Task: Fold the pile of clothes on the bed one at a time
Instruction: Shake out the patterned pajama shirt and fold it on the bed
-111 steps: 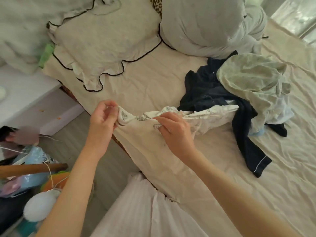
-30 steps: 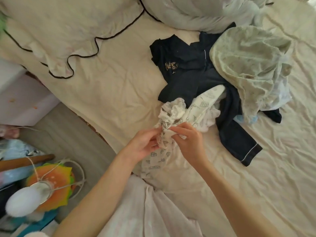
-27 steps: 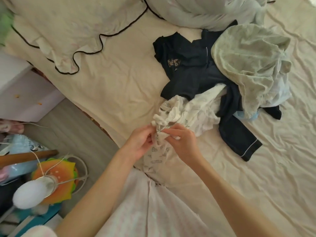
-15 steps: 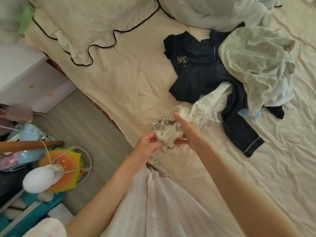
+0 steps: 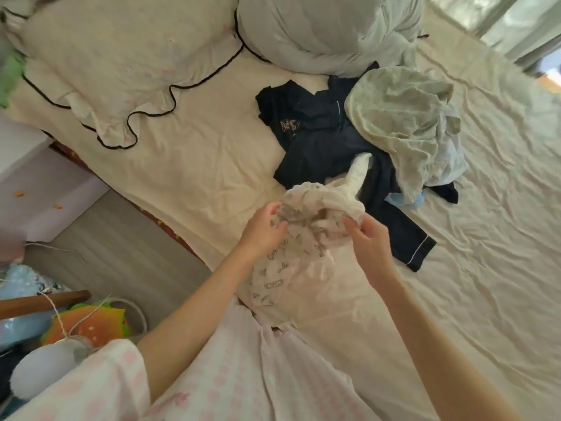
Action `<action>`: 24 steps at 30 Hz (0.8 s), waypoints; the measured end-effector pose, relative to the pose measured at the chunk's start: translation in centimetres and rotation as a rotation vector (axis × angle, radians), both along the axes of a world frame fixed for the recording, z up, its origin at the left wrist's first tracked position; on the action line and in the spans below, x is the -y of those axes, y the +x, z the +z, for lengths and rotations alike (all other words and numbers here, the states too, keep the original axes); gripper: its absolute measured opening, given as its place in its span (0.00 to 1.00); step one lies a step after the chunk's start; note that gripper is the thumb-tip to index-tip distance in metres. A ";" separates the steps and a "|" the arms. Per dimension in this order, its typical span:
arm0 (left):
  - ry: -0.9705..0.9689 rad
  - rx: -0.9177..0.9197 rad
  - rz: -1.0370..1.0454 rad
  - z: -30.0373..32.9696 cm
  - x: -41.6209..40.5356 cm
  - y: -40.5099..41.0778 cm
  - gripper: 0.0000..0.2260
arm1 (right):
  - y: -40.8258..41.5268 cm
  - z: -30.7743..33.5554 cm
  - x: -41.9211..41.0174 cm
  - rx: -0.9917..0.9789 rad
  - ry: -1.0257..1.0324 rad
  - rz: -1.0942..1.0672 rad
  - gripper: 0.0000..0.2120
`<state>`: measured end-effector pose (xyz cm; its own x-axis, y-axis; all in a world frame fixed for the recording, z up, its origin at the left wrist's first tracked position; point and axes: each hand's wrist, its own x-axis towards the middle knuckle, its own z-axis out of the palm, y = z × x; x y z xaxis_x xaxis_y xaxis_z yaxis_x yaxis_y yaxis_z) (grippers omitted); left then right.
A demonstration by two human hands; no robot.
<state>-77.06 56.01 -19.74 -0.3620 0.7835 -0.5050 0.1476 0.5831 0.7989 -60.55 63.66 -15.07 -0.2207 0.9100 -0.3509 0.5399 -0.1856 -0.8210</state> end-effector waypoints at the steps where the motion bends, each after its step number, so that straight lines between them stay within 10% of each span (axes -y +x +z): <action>1: 0.051 -0.019 -0.026 0.5 -1.3 0.2 0.24 | 0.2 0.6 0.0 -0.017 0.014 0.053 0.09; 7: 0.195 -0.180 -0.375 1.8 -5.4 1.0 0.11 | 0.9 4.0 -1.1 -0.275 -0.066 0.080 0.10; 13: 0.161 -0.042 -0.028 2.4 -3.9 -1.7 0.13 | 0.4 6.3 -2.9 -0.352 -0.079 0.094 0.12; 19: 0.218 -0.093 -0.126 10.5 -3.0 -9.0 0.08 | -3.5 8.0 -4.6 -0.302 0.020 0.182 0.05; 24: 0.347 -0.278 -0.061 19.0 -1.4 -13.4 0.09 | -8.9 10.3 -6.0 0.024 0.292 0.400 0.34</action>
<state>-90.44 57.43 -0.78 -0.3945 0.9136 -0.0988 0.4100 0.2712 0.8708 -69.41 69.66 -4.74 -0.5679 0.8166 -0.1032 0.5412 0.2761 -0.7942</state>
